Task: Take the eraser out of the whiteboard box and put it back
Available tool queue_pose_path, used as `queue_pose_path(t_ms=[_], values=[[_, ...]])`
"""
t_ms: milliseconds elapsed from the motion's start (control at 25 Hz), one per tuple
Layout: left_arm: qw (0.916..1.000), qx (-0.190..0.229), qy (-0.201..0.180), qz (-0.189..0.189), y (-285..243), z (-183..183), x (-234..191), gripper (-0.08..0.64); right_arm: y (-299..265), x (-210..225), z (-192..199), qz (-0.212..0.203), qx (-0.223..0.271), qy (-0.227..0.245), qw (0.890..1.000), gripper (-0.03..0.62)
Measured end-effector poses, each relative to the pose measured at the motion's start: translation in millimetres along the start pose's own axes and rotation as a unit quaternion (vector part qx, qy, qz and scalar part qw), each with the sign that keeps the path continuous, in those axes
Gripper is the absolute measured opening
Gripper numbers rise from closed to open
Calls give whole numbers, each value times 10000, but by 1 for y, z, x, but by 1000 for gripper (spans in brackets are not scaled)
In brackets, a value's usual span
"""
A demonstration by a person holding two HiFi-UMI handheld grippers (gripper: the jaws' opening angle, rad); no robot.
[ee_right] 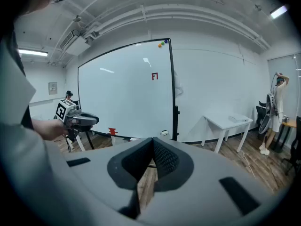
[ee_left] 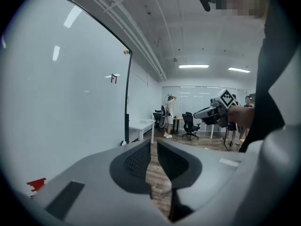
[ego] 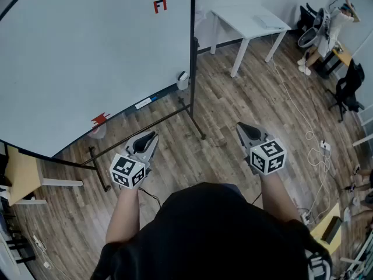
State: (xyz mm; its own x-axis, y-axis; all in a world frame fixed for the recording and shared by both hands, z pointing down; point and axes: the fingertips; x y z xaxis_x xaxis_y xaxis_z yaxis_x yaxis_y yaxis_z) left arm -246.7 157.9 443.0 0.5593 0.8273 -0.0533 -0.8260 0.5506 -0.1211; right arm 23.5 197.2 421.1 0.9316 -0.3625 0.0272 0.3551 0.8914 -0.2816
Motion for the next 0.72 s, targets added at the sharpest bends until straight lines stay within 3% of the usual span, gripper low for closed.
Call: queue_pose_path(t_ms=[720], values=[[9998, 37, 69, 159, -3, -6, 1, 52, 5, -10, -10, 186, -36, 82, 9998, -3]])
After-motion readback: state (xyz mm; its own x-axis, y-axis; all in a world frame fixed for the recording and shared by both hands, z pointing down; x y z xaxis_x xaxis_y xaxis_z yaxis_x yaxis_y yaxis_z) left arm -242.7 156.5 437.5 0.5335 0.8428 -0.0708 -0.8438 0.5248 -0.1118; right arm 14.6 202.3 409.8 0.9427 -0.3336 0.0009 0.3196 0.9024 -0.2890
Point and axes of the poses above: the fingertips, and each gripper's own axes: y backward along the fingers, x to its right, z out of its underside, and after that the axes turned 6 degrees about x, right-handed
